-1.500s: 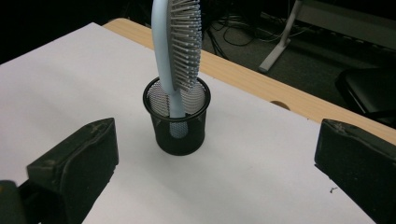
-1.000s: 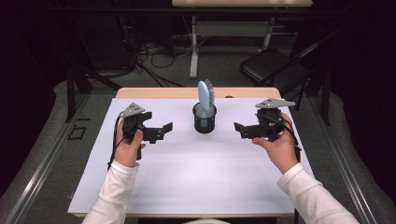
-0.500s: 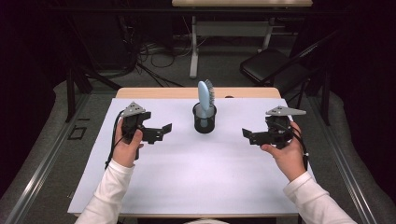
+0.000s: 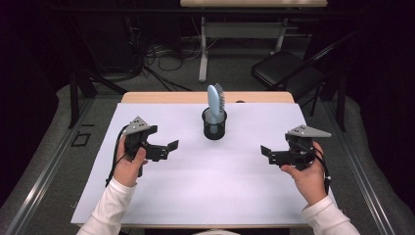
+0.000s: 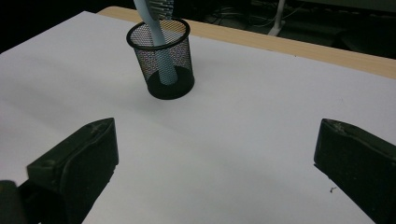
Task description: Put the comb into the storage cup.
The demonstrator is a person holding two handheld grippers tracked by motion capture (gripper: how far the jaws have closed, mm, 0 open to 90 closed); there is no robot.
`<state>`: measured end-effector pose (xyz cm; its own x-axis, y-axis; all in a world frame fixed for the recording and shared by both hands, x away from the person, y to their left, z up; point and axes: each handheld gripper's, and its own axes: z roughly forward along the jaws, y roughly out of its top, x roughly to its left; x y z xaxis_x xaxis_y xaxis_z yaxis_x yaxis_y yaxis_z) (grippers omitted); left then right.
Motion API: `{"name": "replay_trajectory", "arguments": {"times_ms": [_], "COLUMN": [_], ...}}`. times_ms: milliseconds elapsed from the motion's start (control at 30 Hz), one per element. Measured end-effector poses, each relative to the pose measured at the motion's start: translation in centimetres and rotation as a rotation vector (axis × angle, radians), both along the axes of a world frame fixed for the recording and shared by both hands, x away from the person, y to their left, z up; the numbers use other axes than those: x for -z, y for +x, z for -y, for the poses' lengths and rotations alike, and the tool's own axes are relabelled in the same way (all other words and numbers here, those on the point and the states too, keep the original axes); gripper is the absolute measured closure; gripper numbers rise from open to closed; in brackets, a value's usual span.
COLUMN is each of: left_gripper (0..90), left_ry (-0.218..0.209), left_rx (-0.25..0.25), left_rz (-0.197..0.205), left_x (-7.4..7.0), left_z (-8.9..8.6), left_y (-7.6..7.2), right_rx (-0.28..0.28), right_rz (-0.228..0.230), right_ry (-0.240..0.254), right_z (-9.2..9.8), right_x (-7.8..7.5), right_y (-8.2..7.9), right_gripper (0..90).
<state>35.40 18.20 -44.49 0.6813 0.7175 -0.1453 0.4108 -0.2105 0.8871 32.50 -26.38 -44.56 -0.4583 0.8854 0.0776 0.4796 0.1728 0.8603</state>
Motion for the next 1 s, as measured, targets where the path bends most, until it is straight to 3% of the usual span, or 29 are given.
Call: {"name": "replay_trajectory", "arguments": {"times_ms": [200,400,767,1000], "left_gripper": [0.6,0.6,0.6,0.6], "left_ry": [-0.018,-0.005,-0.032,-0.04], "left_rx": [0.004,0.012,0.018,0.052], "left_rz": [0.011,0.018,0.03,0.014], "left_x": [0.9,1.9,2.9,3.9], "left_z": [-0.4,-0.6,-0.9,-0.8], "left_y": [-0.7,-1.5,-2.0,-2.0], "right_rx": [0.021,0.046,0.062,0.073], "right_rz": [0.002,0.016,0.004,0.002], "right_ry": [0.011,0.01,0.069,0.058], "right_z": [0.5,0.9,2.0,2.4], "right_x": [1.2,2.2,4.2,5.3], "right_y": [-1.1,-2.0,-3.0,-3.1], "right_gripper": [0.0,0.0,0.0,0.0]}}
